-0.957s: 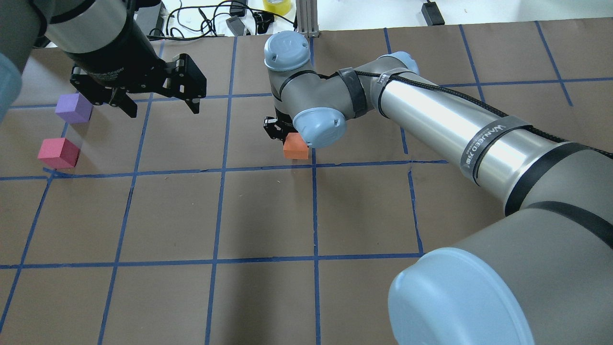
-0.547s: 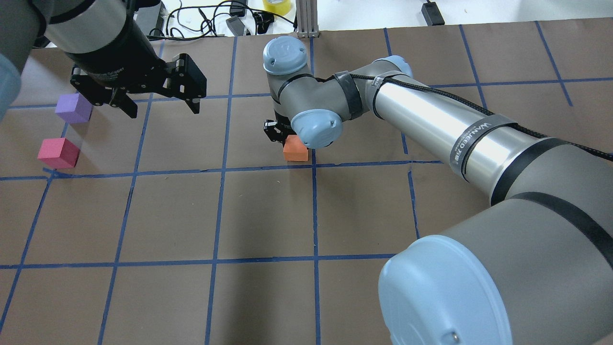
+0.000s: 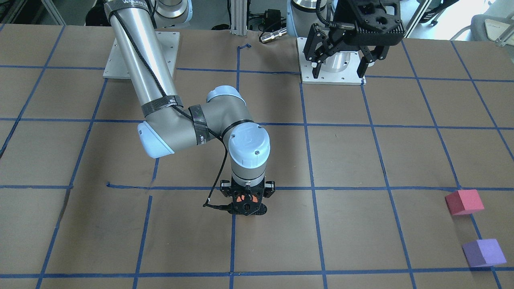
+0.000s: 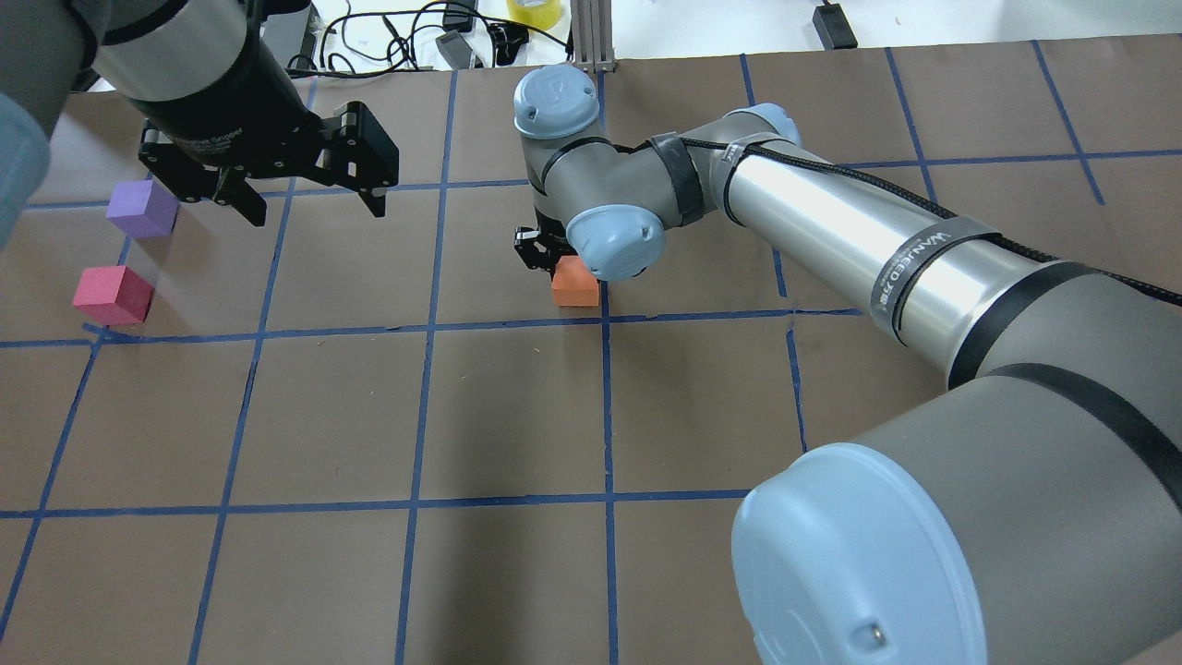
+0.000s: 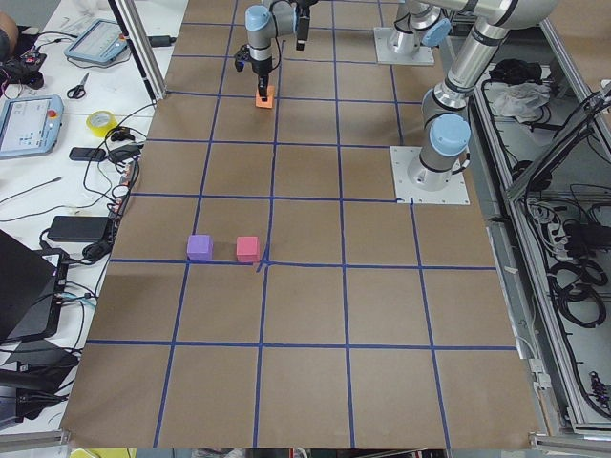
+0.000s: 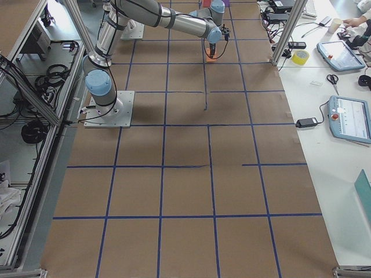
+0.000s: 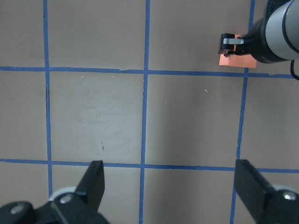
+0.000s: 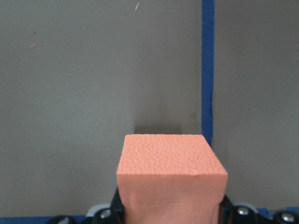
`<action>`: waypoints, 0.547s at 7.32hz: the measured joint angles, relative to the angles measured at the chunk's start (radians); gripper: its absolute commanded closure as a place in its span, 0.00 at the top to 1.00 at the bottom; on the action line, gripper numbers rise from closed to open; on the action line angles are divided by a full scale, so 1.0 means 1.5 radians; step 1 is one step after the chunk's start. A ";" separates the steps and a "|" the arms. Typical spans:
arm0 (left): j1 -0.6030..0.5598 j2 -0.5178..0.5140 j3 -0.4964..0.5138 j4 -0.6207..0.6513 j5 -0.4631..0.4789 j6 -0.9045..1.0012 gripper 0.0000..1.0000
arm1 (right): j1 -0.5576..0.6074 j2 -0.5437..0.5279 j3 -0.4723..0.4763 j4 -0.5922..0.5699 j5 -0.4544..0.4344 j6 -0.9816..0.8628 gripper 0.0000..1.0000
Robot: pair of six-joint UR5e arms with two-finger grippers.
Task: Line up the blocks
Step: 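Lower the orange cube onto the table center and open the right gripper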
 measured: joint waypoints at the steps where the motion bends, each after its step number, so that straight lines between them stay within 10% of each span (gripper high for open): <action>1: 0.000 -0.003 0.000 0.002 0.000 0.000 1.00 | 0.000 0.000 0.000 0.000 -0.001 -0.001 0.32; 4: 0.001 -0.022 0.004 0.017 -0.001 0.005 0.95 | 0.000 0.007 0.001 -0.003 -0.003 -0.016 0.67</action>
